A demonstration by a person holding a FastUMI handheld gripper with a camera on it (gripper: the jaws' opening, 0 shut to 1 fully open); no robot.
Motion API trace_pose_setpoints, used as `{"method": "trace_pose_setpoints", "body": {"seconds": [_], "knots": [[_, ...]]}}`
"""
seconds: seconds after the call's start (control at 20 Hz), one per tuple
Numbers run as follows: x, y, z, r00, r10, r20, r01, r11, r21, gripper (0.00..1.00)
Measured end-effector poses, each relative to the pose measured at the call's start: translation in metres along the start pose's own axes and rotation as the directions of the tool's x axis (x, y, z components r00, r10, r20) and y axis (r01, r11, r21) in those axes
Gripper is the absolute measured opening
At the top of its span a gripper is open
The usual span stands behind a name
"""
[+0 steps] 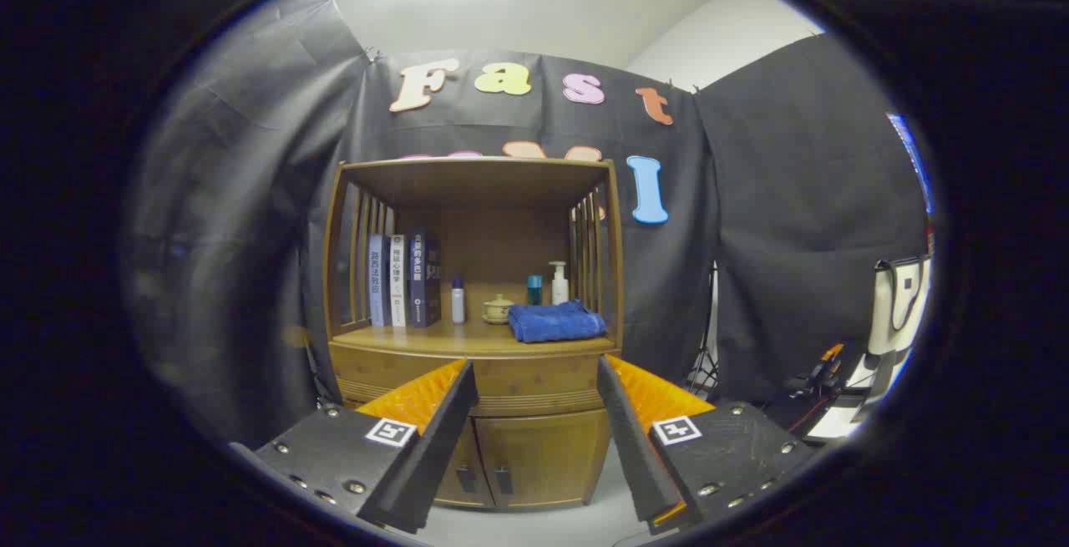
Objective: Pull open the drawer, take out the items inside it, and place them on the countertop above the cabinet.
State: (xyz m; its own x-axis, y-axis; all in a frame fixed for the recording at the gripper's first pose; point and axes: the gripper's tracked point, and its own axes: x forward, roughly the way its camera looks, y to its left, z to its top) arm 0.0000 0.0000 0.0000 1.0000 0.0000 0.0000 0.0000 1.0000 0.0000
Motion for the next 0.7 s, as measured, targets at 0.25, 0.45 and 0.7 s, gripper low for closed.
{"method": "trace_pose_setpoints", "body": {"seconds": [0.25,0.45,0.7], "knots": [[-0.002,-0.006,-0.002,1.0,-0.014,-0.012,0.014,1.0,0.009,0.88],[-0.002,-0.006,-0.001,1.0,-0.014,-0.003,0.014,1.0,0.021,0.88],[0.003,0.004,-0.004,1.0,0.007,-0.022,-0.007,1.0,0.018,0.88]]}}
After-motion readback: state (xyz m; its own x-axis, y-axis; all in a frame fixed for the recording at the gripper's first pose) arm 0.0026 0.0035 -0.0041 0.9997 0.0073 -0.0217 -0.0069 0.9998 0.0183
